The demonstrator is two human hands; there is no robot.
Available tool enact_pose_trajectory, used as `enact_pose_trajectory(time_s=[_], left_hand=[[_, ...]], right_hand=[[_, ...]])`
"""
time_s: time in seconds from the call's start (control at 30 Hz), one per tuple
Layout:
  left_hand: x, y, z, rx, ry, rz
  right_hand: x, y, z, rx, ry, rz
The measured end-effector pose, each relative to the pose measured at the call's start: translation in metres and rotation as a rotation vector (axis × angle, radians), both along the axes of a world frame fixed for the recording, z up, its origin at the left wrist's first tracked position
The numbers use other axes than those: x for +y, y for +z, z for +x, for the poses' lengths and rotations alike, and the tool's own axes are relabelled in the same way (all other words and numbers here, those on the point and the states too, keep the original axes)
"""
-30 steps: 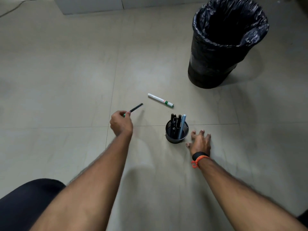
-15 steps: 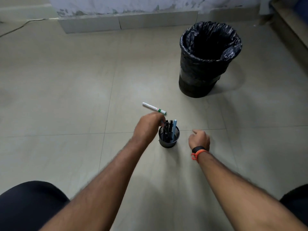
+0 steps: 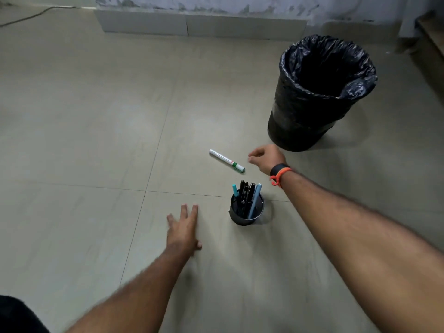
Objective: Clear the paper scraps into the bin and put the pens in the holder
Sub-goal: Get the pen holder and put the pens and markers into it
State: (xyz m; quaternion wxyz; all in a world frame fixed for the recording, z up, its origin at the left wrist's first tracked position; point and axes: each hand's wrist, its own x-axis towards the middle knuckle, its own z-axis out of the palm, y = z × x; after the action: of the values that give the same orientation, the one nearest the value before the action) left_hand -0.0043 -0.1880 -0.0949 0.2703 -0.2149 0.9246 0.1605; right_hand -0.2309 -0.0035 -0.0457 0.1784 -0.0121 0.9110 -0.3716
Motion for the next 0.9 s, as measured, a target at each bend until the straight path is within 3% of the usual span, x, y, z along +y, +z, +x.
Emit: enact_pose_trajectory(time_s=[0.17, 0.4, 0.53, 0.77, 0.9], left_hand=[[0.000, -0.009, -0.009, -0.076, 0.040, 0.045], [0.001, -0.005, -0.013, -0.084, 0.080, 0.052], [0.003, 0.000, -0.013, -0.097, 0.080, 0.056], [0.002, -0.001, -0.012, -0.077, 0.061, 0.049], [0.003, 0.003, -0.010, -0.070, 0.062, 0.049]], right_hand=[[-0.035, -0.022, -0.013, -0.053, 0.206, 0.293], [-0.056, -0.047, -0.018, -0.074, 0.264, 0.424], [-0.041, -0.032, -0.026, -0.086, 0.096, 0.161], [0.008, 0.040, -0.006, -0.138, -0.417, -0.669], [0.030, 0.070, 0.030, -0.048, -0.499, -0.737]])
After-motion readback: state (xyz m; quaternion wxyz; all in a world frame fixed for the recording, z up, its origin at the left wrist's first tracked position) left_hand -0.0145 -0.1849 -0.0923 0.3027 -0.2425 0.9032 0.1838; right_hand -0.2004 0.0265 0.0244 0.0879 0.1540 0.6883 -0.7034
